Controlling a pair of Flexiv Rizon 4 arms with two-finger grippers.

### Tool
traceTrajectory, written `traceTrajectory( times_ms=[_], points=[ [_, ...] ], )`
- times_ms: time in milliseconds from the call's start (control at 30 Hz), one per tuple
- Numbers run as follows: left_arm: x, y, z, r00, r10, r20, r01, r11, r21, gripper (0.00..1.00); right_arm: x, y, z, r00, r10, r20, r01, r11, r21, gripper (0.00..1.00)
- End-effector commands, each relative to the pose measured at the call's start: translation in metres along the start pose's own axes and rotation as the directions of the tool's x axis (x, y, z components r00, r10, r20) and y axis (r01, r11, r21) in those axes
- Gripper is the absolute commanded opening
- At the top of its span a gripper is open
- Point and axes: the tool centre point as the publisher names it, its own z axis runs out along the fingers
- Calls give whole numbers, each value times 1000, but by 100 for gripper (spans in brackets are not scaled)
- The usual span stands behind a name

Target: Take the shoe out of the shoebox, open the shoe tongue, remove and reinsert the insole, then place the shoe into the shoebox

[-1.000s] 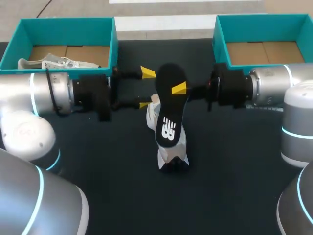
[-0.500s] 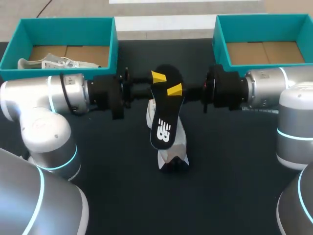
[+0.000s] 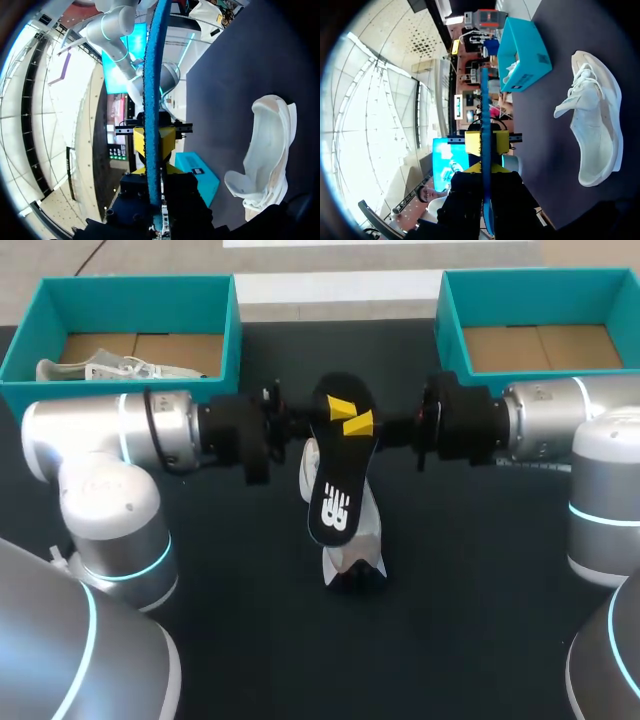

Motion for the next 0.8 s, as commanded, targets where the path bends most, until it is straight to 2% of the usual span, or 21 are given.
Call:
traceTrajectory(
  times_ms=[33,167,200,233,267,300,467,800],
  points=[
    [2,-2,3,1000,-2,4,2,1000,-2,0,-1,-2,1,1000,2,1,-2,1000,-5,0],
    [2,-2,3,1000,-14,9,14,1000,1,0,-2,-3,1,1000,0,1,0,1000,-19,0],
    [2,-2,3,1000,-15,9,15,1000,2,0,-3,-3,1,1000,-1,2,1,1000,-27,9],
    [2,-3,2,1000,-18,10,18,1000,3,0,-4,-3,0,1000,-3,3,3,999,-39,40],
    [1,-3,1,1000,-19,10,19,1000,3,0,-5,-4,-1,1000,-2,1,2,999,-47,85],
    [1,-2,-1,1000,-21,10,21,1000,4,0,-6,-4,-4,1000,-11,3,11,998,-59,100],
    [4,-1,-12,998,-55,2,55,998,-2,0,-10,-8,-22,999,-24,28,27,993,-116,100],
    [13,-10,-36,994,-100,-32,100,995,0,0,-13,-5,-54,985,-157,76,166,978,-130,100]
  ],
)
